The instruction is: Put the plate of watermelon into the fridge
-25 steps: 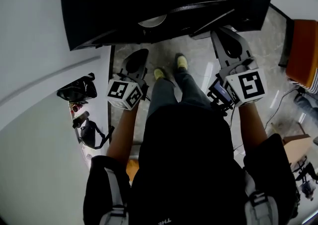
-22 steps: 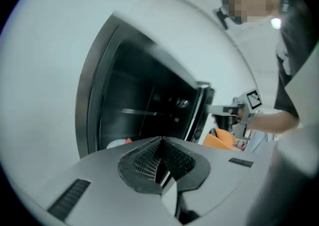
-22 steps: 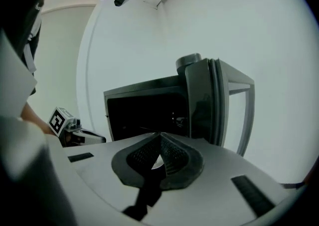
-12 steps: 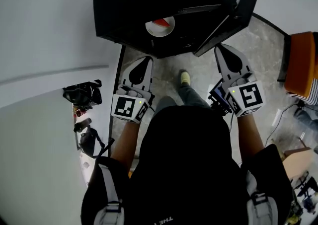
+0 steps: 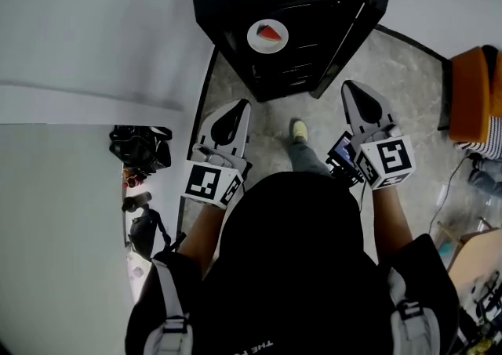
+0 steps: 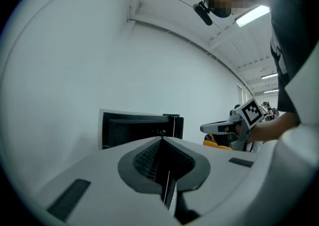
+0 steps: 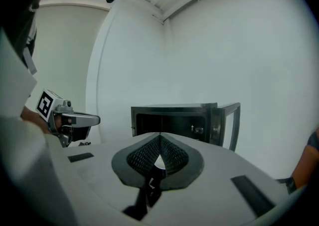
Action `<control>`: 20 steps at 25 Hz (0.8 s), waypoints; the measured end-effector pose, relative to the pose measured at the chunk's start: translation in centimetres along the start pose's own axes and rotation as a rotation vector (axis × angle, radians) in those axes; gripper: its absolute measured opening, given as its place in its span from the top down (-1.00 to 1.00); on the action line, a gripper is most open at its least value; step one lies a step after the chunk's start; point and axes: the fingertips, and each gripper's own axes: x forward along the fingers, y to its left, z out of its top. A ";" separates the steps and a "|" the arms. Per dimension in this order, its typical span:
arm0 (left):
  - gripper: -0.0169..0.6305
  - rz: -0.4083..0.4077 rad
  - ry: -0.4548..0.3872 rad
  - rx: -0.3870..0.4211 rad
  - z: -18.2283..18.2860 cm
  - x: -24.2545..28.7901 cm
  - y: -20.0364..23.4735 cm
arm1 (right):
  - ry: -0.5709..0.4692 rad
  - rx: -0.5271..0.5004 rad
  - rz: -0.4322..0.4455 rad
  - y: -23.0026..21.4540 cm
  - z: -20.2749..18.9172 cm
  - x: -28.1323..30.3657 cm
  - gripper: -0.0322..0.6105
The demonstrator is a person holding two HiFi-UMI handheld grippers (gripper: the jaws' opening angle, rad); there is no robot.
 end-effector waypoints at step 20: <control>0.91 -0.097 -0.058 -0.045 0.0 -13.9 -8.4 | 0.003 -0.004 -0.170 9.7 -3.4 -16.4 0.86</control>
